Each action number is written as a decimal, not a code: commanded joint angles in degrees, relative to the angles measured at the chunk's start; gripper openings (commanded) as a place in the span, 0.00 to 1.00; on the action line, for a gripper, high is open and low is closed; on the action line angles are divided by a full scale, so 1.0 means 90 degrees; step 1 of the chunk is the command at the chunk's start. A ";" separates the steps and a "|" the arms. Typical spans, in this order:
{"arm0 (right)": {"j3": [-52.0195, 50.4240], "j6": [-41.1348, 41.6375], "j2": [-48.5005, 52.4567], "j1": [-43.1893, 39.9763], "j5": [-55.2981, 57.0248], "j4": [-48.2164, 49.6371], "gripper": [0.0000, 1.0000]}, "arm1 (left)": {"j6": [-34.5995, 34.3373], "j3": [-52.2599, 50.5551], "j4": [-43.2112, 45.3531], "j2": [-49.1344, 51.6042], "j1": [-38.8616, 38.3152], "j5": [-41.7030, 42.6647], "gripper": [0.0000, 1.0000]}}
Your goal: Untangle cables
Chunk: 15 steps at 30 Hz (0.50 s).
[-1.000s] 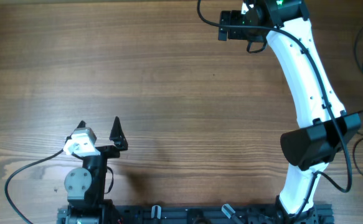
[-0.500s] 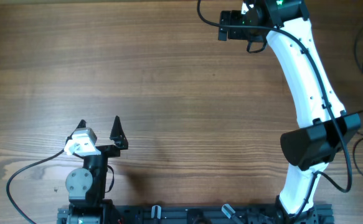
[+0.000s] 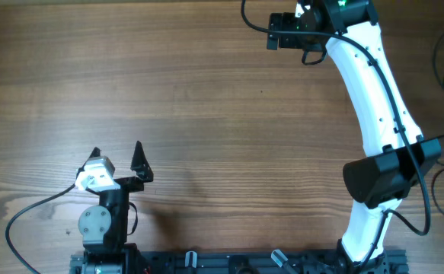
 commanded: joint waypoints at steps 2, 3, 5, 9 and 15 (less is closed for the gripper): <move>-0.0010 0.0046 0.0083 0.0019 -0.0080 -0.0002 1.00 | 0.0146 -0.0066 -0.0002 -0.0068 0.0039 0.0090 1.00; -0.0010 0.0046 0.0083 0.0019 -0.0080 -0.0002 1.00 | 0.0253 -0.0066 -0.0005 -0.0068 0.0039 0.0121 1.00; -0.0010 0.0046 0.0083 0.0019 -0.0083 -0.0002 1.00 | 0.0410 -0.0066 -0.0005 -0.0068 0.0039 0.0131 1.00; -0.0012 0.0044 0.0083 0.0019 -0.0080 -0.0002 1.00 | 0.0772 -0.0066 -0.0002 -0.0068 0.0039 0.0121 1.00; -0.0012 0.0046 0.0083 0.0019 -0.0083 -0.0002 1.00 | 0.1171 -0.0066 0.0007 -0.0068 0.0039 0.0024 1.00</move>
